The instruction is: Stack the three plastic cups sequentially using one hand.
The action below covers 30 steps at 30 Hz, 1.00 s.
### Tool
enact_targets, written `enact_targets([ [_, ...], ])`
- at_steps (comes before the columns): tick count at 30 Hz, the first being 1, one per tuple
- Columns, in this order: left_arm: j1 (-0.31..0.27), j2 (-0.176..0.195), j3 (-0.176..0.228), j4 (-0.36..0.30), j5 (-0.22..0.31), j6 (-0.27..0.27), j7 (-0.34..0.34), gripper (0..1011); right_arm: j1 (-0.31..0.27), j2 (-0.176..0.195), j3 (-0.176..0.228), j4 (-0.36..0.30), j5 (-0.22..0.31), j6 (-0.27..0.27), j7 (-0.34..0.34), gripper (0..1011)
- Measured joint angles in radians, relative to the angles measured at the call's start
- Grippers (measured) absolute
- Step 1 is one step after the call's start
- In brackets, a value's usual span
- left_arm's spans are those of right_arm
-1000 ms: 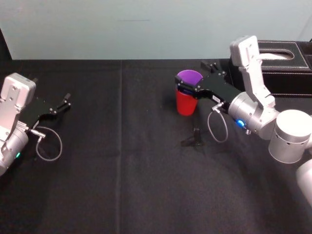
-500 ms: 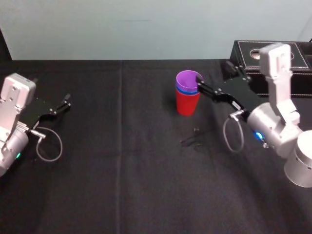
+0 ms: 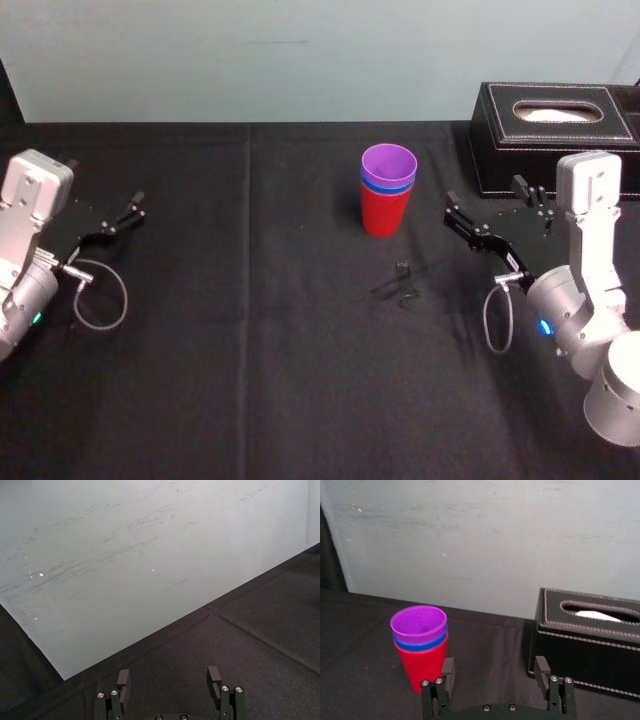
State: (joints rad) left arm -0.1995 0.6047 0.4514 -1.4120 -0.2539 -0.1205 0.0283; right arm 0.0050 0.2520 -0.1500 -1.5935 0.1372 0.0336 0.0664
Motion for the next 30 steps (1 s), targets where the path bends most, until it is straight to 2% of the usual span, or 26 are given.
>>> enact_targets([
  [14, 0.0, 0.0, 0.0, 0.0, 0.0, 0.0, 0.0, 1005, 0.003, -0.033, 0.009, 0.069, -0.064, -0.039, -0.003, 1004],
  [30, 0.0, 0.0, 0.0, 0.0, 0.0, 0.0, 0.0, 1005, 0.002, -0.031, 0.007, 0.066, -0.062, -0.037, -0.001, 1004],
])
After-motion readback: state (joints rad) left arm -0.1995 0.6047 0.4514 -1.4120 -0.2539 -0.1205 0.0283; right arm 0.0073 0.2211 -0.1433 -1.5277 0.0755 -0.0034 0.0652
